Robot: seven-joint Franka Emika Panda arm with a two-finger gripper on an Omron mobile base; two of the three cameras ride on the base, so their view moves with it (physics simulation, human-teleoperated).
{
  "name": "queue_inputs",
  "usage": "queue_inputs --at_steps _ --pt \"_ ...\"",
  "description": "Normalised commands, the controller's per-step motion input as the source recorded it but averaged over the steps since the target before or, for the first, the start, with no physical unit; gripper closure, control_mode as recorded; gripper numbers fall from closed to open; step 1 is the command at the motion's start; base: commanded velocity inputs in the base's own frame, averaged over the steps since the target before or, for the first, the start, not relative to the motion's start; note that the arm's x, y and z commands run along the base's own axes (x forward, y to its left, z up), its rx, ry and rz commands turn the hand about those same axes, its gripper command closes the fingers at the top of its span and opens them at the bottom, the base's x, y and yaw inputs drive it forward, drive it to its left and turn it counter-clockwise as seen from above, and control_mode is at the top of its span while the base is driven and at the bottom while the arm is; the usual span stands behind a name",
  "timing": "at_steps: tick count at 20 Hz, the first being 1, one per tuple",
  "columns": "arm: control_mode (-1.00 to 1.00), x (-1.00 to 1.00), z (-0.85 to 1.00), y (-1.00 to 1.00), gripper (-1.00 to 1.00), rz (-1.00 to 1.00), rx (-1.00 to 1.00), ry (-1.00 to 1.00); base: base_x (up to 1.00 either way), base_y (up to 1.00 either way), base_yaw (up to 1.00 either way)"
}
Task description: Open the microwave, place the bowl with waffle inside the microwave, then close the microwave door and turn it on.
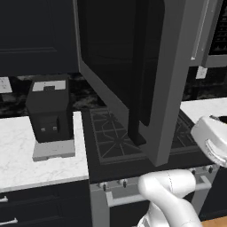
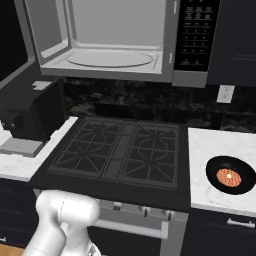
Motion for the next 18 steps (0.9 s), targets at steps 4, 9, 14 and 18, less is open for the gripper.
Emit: queue_inputs --at_steps 4,9,14,18 --pt "-1.00 0.01 -0.19 -1.00 -1.00 0.01 0.46 0.05 0.00 0.00 0.00" --pt "-1.00 0.21 -0.15 -1.00 -1.00 0.00 0.51 0.09 0.00 0.00 0.00" --pt "-1.00 0.65 -0.03 -1.00 -1.00 -0.05 0.51 0.19 0.00 0.00 0.00" --pt "-1.00 0.71 -0.11 -0.84 -1.00 -0.01 0.44 0.32 0.00 0.00 0.00"
